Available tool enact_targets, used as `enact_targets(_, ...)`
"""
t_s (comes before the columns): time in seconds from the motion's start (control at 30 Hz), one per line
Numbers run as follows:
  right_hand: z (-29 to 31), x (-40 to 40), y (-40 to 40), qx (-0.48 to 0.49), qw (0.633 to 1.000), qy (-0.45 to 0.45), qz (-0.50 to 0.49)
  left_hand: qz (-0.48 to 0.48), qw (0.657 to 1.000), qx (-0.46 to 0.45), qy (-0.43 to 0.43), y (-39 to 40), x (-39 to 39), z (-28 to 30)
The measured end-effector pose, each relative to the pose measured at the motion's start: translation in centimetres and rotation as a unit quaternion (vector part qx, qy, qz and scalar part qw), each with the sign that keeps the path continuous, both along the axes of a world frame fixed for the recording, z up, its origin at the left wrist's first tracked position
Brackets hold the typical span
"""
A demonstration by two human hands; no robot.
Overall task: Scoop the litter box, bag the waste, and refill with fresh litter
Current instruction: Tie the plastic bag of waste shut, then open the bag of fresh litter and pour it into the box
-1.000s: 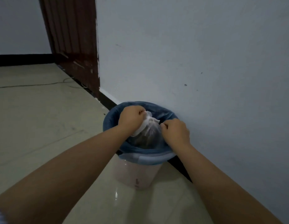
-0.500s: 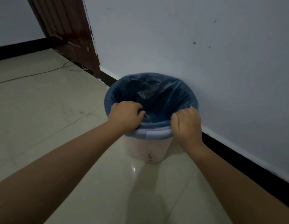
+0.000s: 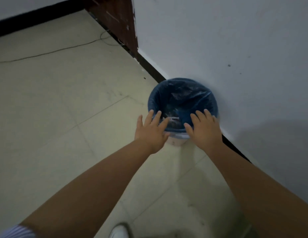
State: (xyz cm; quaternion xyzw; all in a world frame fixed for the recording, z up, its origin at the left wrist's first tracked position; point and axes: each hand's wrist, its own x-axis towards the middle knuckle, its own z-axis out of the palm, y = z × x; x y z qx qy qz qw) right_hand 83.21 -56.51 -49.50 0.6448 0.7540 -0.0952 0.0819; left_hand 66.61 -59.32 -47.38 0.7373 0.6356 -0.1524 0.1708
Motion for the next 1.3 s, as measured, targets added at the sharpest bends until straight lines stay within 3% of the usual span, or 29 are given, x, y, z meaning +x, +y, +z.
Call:
enact_targets(0.3, 22.8, -15.5, -7.0, -0.061, 0.991, 0.075, 0.092, 0.136, 0.988, 0.058, -0.041, -6.0, -14.0, 22.1)
enact_targets(0.53, 34.3, -29.3, -6.7, -0.046, 0.984, 0.095, 0.144, 0.238, 0.969, 0.068, -0.014, -10.9, -28.7, 31.5)
enact_targets(0.9, 37.4, -49.1, -7.9, -0.112, 0.964, 0.016, 0.242, 0.388, 0.921, -0.012, 0.006, -15.1, -45.7, 34.7)
enact_targets(1.3, 37.4, -77.1, 6.9, -0.114, 0.937, -0.004, 0.329, 0.492, 0.870, -0.029, 0.005, -4.7, -73.0, 36.3)
